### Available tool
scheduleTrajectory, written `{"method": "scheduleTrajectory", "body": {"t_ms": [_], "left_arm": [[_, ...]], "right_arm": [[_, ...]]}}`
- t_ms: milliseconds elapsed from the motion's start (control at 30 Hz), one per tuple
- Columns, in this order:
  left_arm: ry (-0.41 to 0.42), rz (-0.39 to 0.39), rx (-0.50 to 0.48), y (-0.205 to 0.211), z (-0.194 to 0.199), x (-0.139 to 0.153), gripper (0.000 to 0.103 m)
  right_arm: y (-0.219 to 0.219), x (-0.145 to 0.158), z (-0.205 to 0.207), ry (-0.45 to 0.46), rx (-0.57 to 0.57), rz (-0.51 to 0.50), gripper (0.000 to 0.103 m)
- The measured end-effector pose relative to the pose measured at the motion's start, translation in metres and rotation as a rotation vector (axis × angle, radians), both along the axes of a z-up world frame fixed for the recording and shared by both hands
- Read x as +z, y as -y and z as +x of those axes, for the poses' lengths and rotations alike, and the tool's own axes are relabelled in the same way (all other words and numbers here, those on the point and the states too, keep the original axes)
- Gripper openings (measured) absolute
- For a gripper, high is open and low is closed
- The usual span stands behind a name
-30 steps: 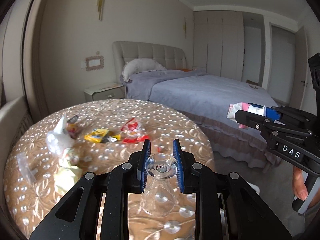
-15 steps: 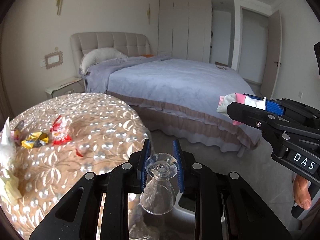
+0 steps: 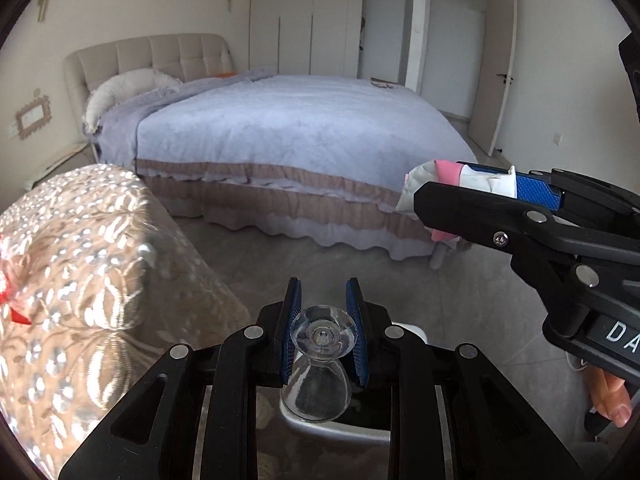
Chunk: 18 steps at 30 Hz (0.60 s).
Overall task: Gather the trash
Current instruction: 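Carry the clear cup and pink-white tube over the trash bin with both tools, then open both tools to drop the clear cup and tube into the bin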
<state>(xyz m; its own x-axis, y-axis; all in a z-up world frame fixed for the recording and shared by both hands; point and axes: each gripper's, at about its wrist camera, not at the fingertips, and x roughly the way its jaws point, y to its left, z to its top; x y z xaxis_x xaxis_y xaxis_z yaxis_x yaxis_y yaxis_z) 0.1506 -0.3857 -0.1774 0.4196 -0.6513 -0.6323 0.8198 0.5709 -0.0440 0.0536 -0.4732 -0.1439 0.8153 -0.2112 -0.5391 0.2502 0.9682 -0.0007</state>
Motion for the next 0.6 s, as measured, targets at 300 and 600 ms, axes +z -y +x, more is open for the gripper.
{"method": "scheduleTrajectory", "body": {"t_ms": [300, 600], "left_arm": [[-0.087, 0.043, -0.135, 0.047, 0.006, -0.039, 0.023], [-0.111, 0.05, -0.16, 0.085, 0.011, -0.08, 0.098]], "right_arm": [[0.037, -0.038, 0.005, -0.104, -0.085, 0.039, 0.034], [0.07, -0.071, 0.009, -0.175, -0.129, 0.085, 0.034]]}}
